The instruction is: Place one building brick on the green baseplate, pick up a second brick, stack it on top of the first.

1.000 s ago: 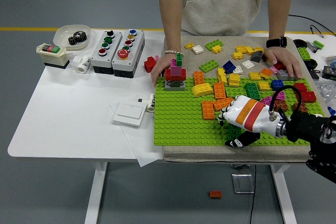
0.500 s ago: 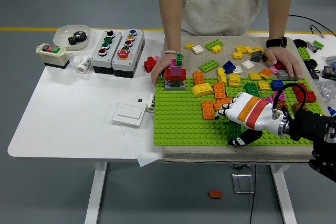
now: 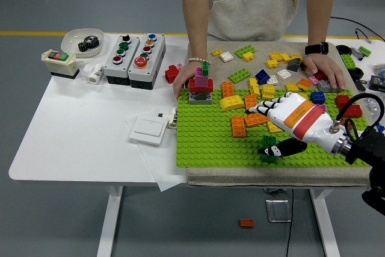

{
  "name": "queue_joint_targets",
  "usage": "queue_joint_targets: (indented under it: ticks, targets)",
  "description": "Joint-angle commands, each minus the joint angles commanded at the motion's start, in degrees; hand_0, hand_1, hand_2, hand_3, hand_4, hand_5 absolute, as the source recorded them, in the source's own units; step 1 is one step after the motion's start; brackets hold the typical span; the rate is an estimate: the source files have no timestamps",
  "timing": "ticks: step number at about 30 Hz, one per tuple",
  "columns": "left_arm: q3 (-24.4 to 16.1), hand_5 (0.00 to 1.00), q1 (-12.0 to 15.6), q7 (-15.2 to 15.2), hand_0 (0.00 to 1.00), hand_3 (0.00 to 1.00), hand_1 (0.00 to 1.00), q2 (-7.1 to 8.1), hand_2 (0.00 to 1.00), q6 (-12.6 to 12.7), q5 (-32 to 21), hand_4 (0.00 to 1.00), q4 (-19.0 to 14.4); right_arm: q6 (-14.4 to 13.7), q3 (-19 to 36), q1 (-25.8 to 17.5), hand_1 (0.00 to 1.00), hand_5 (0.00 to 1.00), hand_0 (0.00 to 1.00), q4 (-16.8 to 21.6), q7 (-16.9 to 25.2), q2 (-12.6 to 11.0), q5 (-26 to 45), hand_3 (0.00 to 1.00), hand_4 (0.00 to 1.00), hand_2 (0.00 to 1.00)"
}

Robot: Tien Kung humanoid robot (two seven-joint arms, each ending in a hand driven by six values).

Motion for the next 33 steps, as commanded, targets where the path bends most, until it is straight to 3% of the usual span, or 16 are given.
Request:
queue_joint_targets:
  ticks: [4,5,7,12,16,17,22,30,33]
  targets:
    - [0.1,0.684,-0.11,-0.03,0.815,0.619,0.819,0.01,0.815,0.0,0.04,0.718,0.0,0.54,5.05,-4.77,0.603,0.503,0.512,3.4,1.04,-0.74,9.03,0.686,0.916,0.728]
    - [0.12,0.685,-0.13,-0.05,0.814,0.618,0.819,0.02,0.815,-0.02,0.11,0.718,0.0,1.04,6.05,-5.89,0.669,0.526,0.665,4.12,1.02,-0.83,11.19,0.67,0.89,0.748]
    - [0.13,0.685,-0.15,-0.06,0.814,0.618,0.819,0.02,0.815,-0.04,0.21,0.718,0.01,1.58,7.05,-7.02,0.669,0.526,0.665,4.77,0.94,-0.86,16.01,0.67,0.89,0.748]
    - [0.19,0.684,-0.05,-0.08,0.813,0.619,0.819,-0.03,0.814,0.03,0.25,0.718,0.0,6.35,12.19,-12.11,0.708,0.575,0.711,7.32,-0.84,0.23,27.32,0.663,0.851,0.76]
    - [0.08,0.684,-0.01,0.05,0.813,0.619,0.819,-0.06,0.814,-0.05,0.56,0.718,-0.01,8.73,13.66,-14.22,0.708,0.575,0.711,7.17,-0.69,1.18,27.06,0.663,0.851,0.76]
    - [0.05,0.685,0.01,0.07,0.81,0.619,0.819,-0.07,0.814,-0.06,0.62,0.719,0.0,9.06,13.92,-14.69,0.732,0.62,0.754,7.07,-0.45,1.43,26.62,0.669,0.825,0.766]
    - [-0.04,0.685,0.05,0.11,0.81,0.619,0.819,-0.07,0.814,-0.12,0.78,0.719,0.01,9.79,13.8,-15.91,0.732,0.62,0.754,6.78,0.87,2.1,26.4,0.669,0.825,0.766]
    - [-0.12,0.684,-0.04,0.29,0.81,0.618,0.818,0.0,0.813,-0.21,1.15,0.718,-0.03,10.62,11.64,-15.86,0.738,0.576,0.768,3.7,2.89,4.17,37.66,0.695,0.866,0.77]
    - [-0.1,0.684,-0.06,0.31,0.81,0.618,0.818,0.01,0.813,-0.23,1.2,0.718,-0.04,11.03,11.26,-15.53,0.738,0.576,0.768,2.62,2.78,4.66,38.96,0.695,0.866,0.77]
